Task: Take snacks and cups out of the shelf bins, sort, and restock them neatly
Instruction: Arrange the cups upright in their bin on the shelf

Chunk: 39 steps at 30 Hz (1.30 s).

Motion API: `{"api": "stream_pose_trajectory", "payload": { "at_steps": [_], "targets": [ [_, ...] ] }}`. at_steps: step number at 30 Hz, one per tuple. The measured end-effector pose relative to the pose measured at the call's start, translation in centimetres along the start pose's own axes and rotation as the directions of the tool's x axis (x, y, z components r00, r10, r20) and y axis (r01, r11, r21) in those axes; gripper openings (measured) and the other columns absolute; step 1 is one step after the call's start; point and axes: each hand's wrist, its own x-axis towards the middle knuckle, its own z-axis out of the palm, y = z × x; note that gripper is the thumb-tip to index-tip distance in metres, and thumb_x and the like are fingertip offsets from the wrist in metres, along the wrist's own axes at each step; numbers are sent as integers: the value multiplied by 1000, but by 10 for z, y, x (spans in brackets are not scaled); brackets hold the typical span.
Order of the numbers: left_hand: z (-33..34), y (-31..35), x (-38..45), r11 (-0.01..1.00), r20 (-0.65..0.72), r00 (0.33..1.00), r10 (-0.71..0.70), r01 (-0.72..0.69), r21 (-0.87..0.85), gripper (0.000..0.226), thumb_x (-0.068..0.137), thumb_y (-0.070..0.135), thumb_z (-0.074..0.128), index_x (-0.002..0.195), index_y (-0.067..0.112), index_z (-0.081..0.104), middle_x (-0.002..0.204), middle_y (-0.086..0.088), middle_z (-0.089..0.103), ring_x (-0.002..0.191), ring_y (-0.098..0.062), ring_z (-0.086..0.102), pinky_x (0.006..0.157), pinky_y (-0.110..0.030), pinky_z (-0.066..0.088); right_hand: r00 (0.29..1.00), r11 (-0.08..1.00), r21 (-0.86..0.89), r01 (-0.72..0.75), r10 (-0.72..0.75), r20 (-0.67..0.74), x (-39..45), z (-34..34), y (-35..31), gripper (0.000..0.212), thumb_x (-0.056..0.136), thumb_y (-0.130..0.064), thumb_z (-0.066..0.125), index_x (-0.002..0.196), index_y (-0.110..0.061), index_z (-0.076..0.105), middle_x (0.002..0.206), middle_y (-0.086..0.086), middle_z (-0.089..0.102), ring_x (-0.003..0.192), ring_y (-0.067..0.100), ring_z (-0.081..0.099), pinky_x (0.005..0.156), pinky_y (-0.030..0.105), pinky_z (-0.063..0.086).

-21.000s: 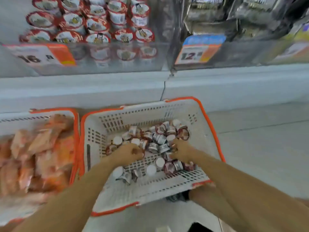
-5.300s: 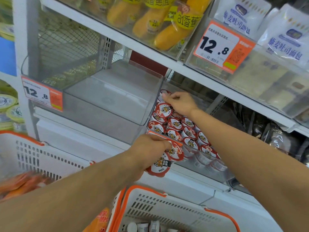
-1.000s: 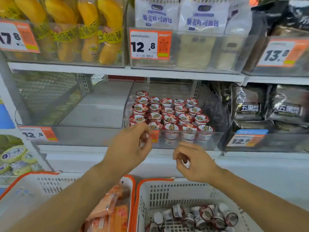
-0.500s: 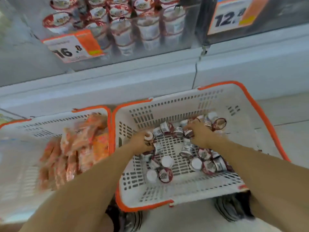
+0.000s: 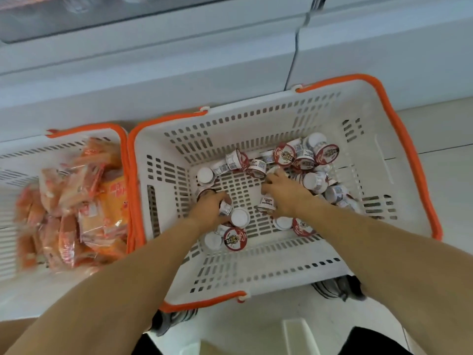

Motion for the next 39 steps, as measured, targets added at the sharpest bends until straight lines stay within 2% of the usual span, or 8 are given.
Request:
{"api": "stream_pose_trajectory", "payload": {
  "at_steps": [4,6,12,16,21,26,32,39],
  "targets": [
    [0,4,-1,999,18,998,53,-53,-15,40,81,11,78,118,16,63,118,-3,61,109,-22,56,85,-23,39,998,985,175,0,12,-64,0,0,-1,16,82,-19,74,99,-19,74,113,4,55,114,27,50,84,44,54],
    [-1,4,-7,998,17,998,52,-51,-43,39,84,8,74,121,17,64,113,2,60,104,-17,55,85,-22,39,999,969,248,-16,24,-29,-1,2,-4,10,82,-20,75,92,-21,74,112,6,57,106,26,56,81,37,52],
    [-10,1,-19,980,-9,999,30,-32,-198,38,88,15,75,124,20,64,111,5,62,83,-3,56,81,-18,47,997,923,383,-33,2,79,-11,22,-22,81,75,-27,85,145,-22,46,140,10,40,129,31,44,104,40,43],
    [-9,4,-24,979,11,1000,-11,14,-203,40,91,9,68,126,26,60,125,2,57,103,-19,59,94,-31,48,986,946,318,-58,4,167,-11,31,-30,107,63,-42,93,152,-30,35,140,10,34,134,35,35,111,49,40],
    [-2,12,-27,975,171,985,-21,57,-214,58,85,20,77,134,31,47,134,2,48,113,-22,57,93,-32,49,990,963,259,-70,34,139,-12,37,-35,83,77,-38,85,148,-26,43,133,13,43,125,36,45,105,43,43],
    [6,3,-27,992,139,990,-13,30,-125,72,82,20,80,141,29,39,133,-6,56,114,-23,57,98,-36,46,997,902,431,-33,-1,78,-14,23,-32,21,96,-22,66,116,-18,68,112,2,61,97,20,59,72,25,40],
    [0,-4,-27,991,-10,994,-112,111,-72,69,80,17,82,139,20,45,130,-9,59,109,-25,56,84,-27,40,978,944,330,-18,-51,201,-9,30,-43,59,69,-37,91,116,-24,59,118,4,49,109,25,50,91,37,47],
    [-8,-3,-32,985,-68,991,-118,108,-135,55,84,10,76,131,18,49,121,-9,62,101,-23,57,79,-28,43,998,953,301,-12,-7,63,-5,37,-40,52,62,-24,93,103,-24,60,105,0,50,101,25,56,74,31,44]
  ]
}}
